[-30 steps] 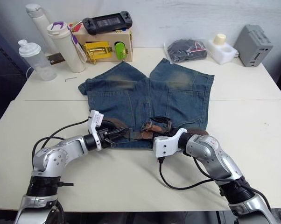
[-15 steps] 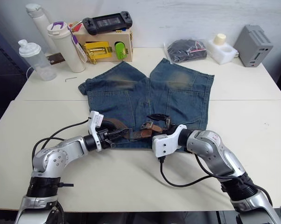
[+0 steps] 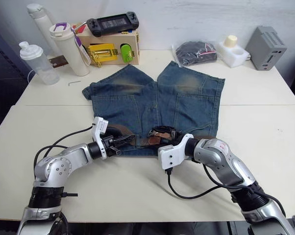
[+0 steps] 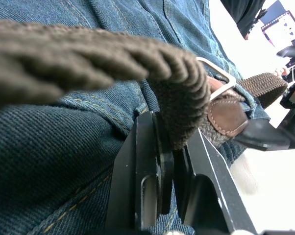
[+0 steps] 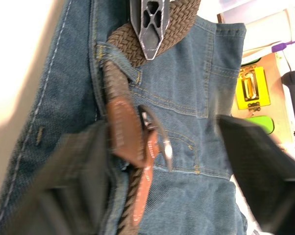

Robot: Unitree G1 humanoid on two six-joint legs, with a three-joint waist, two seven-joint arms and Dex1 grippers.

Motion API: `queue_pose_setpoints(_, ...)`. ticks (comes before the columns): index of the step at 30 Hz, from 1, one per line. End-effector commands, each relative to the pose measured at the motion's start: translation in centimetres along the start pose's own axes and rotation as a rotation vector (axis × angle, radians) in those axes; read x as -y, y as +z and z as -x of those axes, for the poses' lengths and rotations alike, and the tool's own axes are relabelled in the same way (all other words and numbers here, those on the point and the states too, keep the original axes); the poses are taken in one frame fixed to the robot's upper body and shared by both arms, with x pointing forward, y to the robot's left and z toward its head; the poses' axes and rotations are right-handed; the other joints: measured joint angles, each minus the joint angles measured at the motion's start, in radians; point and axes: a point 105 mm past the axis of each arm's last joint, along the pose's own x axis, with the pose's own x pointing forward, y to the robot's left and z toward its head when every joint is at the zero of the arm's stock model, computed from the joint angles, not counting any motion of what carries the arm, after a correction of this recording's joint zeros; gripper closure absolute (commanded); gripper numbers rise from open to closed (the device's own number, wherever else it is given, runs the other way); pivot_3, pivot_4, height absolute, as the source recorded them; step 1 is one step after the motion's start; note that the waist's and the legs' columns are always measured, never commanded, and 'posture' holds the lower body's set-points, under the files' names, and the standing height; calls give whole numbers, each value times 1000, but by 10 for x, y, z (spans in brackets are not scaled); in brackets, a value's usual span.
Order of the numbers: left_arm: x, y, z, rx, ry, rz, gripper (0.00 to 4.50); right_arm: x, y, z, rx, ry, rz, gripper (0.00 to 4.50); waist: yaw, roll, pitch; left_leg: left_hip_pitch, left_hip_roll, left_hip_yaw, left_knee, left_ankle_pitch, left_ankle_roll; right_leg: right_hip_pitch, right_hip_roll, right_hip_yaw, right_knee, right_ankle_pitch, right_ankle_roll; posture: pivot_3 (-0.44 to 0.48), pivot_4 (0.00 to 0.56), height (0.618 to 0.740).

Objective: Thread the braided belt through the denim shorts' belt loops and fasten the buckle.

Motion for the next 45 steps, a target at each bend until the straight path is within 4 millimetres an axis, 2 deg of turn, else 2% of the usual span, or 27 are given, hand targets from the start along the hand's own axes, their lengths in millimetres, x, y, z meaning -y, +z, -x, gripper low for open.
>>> queue_pose_setpoints(1,6,3,2,10,-17,-20,4500,-5,2,1,5,22,17,2870,0,0,0,0,0,0,0,0,0,0,0,0,0,0,0,0,150,733)
queue_pose_setpoints(5,6,3,2,9,-16,-19,4500,-10,-2,1,-9,34,10,4378,0,0,0,0,0,0,0,0,0,0,0,0,0,0,0,0,150,733)
queue_pose_setpoints(15,9,4,3,26,-31,-14,4500,-15,-1,1,-16,51,-13,4378,0,0,0,0,0,0,0,0,0,0,0,0,0,0,0,0,150,733)
queue_pose_setpoints(17,11,8,4,54,-41,-11,3636,-14,-2,2,-20,47,-14,4500,0,0,0,0,0,0,0,0,0,0,0,0,0,0,0,0,150,733)
queue_pose_setpoints(18,12,9,5,61,-49,-7,3402,-14,-2,2,-21,46,-15,4500,0,0,0,0,0,0,0,0,0,0,0,0,0,0,0,0,150,733)
queue_pose_setpoints(20,17,12,8,71,-62,-19,2571,-14,-2,2,-25,42,-16,4500,0,0,0,0,0,0,0,0,0,0,0,0,0,0,0,0,150,733)
queue_pose_setpoints(22,16,16,15,89,-43,-29,1642,-13,-3,3,-30,37,-18,4500,0,0,0,0,0,0,0,0,0,0,0,0,0,0,0,0,150,733)
queue_pose_setpoints(24,16,16,25,105,-37,-20,934,-13,-3,4,-34,30,-21,4500,-1,0,0,0,0,0,0,0,0,0,0,0,0,0,0,0,150,733)
queue_pose_setpoints(28,19,1,41,72,-29,-17,934,-12,-5,5,-50,16,-38,4500,-1,0,0,0,0,0,0,0,0,0,0,0,0,0,0,0,150,733)
queue_pose_setpoints(31,14,-10,49,55,13,-3,934,-15,-6,5,-64,11,-54,4500,3,0,0,0,0,0,0,0,0,0,0,1,-1,0,0,0,150,733)
queue_pose_setpoints(34,15,-10,51,108,19,5,1728,-16,-5,6,-67,6,-64,4500,6,0,0,0,0,-1,0,0,0,1,0,1,-4,0,0,0,150,733)
queue_pose_setpoints(40,21,-14,45,112,56,-91,4185,-17,-3,7,-71,4,-74,4500,4,0,0,0,0,0,0,0,0,1,0,0,-6,0,0,0,150,733)
queue_pose_setpoints(41,21,-15,44,109,61,-106,4400,-17,-3,7,-71,4,-75,4500,4,0,0,0,0,0,0,0,0,1,0,1,-6,0,0,0,150,733)
queue_pose_setpoints(45,8,-34,36,5,159,-222,4400,-14,-1,11,-69,-6,-78,4500,4,0,0,0,0,0,0,0,0,1,0,1,-6,0,0,0,150,733)
